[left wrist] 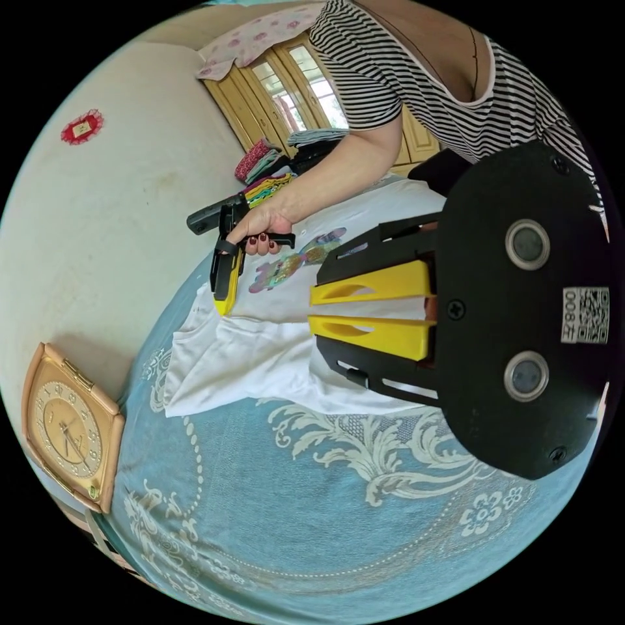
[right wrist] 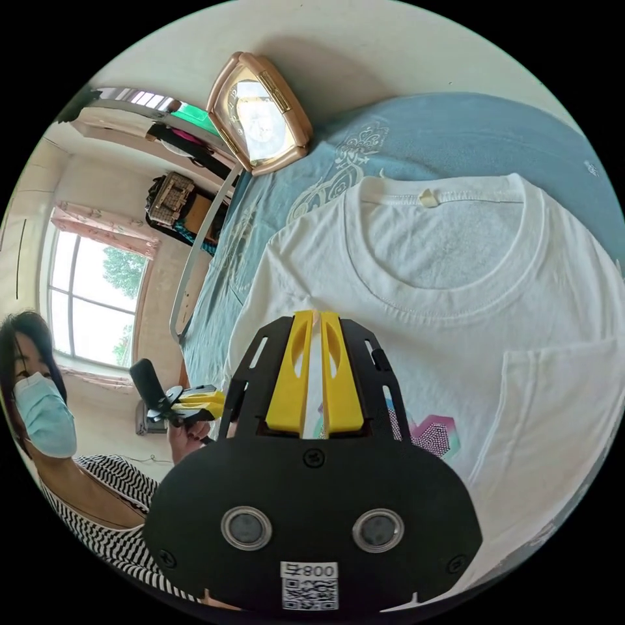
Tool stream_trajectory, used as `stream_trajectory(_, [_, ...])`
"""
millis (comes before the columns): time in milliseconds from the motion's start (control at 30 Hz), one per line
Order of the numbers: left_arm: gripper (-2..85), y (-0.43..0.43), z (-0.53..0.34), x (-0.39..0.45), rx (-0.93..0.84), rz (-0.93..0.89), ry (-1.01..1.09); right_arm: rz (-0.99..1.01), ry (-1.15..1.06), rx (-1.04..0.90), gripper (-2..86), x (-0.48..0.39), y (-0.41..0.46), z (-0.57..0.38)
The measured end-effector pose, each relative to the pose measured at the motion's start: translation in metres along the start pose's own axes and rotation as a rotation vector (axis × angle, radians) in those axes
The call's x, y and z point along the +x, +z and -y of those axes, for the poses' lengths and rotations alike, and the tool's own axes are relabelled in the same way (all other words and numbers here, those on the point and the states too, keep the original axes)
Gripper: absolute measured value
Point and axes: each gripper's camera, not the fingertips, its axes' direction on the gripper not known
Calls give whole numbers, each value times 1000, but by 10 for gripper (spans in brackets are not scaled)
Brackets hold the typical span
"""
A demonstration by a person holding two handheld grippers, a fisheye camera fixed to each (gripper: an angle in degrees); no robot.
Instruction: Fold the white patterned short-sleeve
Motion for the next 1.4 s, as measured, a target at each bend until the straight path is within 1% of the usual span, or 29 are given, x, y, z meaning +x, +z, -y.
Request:
stream_trajectory(33, [21, -4, 3, 0, -1, 22, -10, -3, 0, 14, 16, 1, -2, 0])
stream_trajectory(100, [20, -15, 5, 1, 60, 13, -18, -5, -20, 37, 15, -3, -4, 0])
stream_trajectory(167, [16, -29, 5, 0, 168, -19, -36, 4, -71, 24, 13, -14, 1, 4])
stream_trajectory(200, [15, -31, 5, -2, 181, -12, -52, -4, -113, 14, 12, -25, 6, 7])
stream_trajectory(333, [6, -35, 10, -6, 157, 141, -154, -38, -275, -92, 6, -68, 47, 26])
stream_trajectory(400, [4, -37, 13, -4, 139, 215, -177, -82, -315, -110, 3, -81, 65, 35])
stream_trajectory(467, [3, -39, 17, -2, 120, 278, -183, -121, -334, -137, 2, -90, 83, 46])
stream_trajectory(533, [2, -42, 19, 0, 121, 301, -184, -142, -353, -176, 1, -97, 103, 58])
stream_trajectory(667, [2, -56, 21, 3, 158, 353, -200, -112, -347, -182, 1, -101, 110, 68])
stream_trajectory(733, [2, -64, 20, 4, 205, 326, -199, -143, -369, -180, 1, -106, 111, 65])
stream_trajectory(767, [2, -68, 19, 3, 246, 254, -180, -145, -370, -175, 1, -106, 110, 64])
stream_trajectory(867, [2, -67, 24, 1, 238, 179, -163, -130, -351, -135, 1, -104, 99, 57])
stream_trajectory(900, [2, -65, 27, 1, 219, 180, -162, -118, -342, -108, 1, -103, 94, 56])
stream_trajectory(967, [2, -57, 34, 1, 136, 261, -179, -102, -343, -79, 1, -104, 89, 57])
stream_trajectory(1100, [2, -63, 38, 4, 134, 315, -176, -190, -343, -63, 1, -108, 101, 73])
stream_trajectory(1167, [2, -67, 39, 1, 136, 299, -181, -198, -333, -100, 1, -107, 112, 82])
stream_trajectory(1400, [2, -82, 38, -5, 191, 228, -178, -184, -353, -97, 1, -117, 111, 78])
